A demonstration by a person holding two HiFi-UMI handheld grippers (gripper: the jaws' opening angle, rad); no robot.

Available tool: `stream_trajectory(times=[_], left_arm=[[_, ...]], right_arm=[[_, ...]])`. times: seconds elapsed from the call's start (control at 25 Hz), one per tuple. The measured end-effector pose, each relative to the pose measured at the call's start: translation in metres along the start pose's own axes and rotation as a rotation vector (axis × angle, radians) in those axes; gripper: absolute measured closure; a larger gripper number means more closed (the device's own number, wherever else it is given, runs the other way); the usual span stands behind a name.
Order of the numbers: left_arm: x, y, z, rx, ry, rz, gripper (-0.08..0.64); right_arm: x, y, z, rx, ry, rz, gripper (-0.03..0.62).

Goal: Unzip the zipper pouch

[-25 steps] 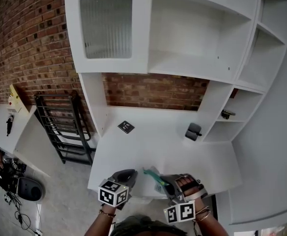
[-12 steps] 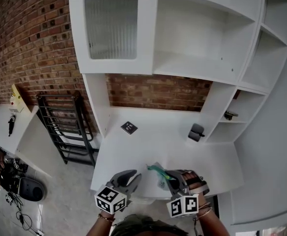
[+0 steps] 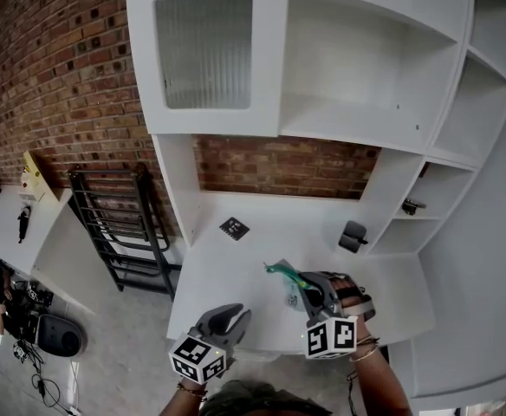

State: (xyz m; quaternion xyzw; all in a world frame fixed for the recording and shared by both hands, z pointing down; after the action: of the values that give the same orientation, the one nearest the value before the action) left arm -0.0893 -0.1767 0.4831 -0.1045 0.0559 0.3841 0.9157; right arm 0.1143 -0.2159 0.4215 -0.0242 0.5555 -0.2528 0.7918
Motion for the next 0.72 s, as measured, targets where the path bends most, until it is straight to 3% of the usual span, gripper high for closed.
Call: stream_trajectory(times=[0.4,0.72], left_arm=[[-0.007,0.014,-0.001,0.002,0.019,-0.017,0.485],[-0.011,0.018,-0.008,-0.005,0.001,-0.028,0.486]], right_arm=[[0.026,-0.058,-0.002,0.004,0.024,0.009,0.584],[0.032,-0.101,0.01,0.028,-0.159,-0.049,0.584]])
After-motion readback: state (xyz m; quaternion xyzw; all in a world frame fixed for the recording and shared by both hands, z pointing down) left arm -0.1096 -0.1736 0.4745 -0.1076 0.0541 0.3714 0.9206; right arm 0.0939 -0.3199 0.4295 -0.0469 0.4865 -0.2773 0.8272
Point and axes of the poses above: the fingertips, and each gripper's own axes: y backward along the fingers, x to its right, z out of its underside, the point moved 9 cm from there along y, backward along the fingers, and after that the axes turned 2 degrees about -x, right-handed, at the moved point
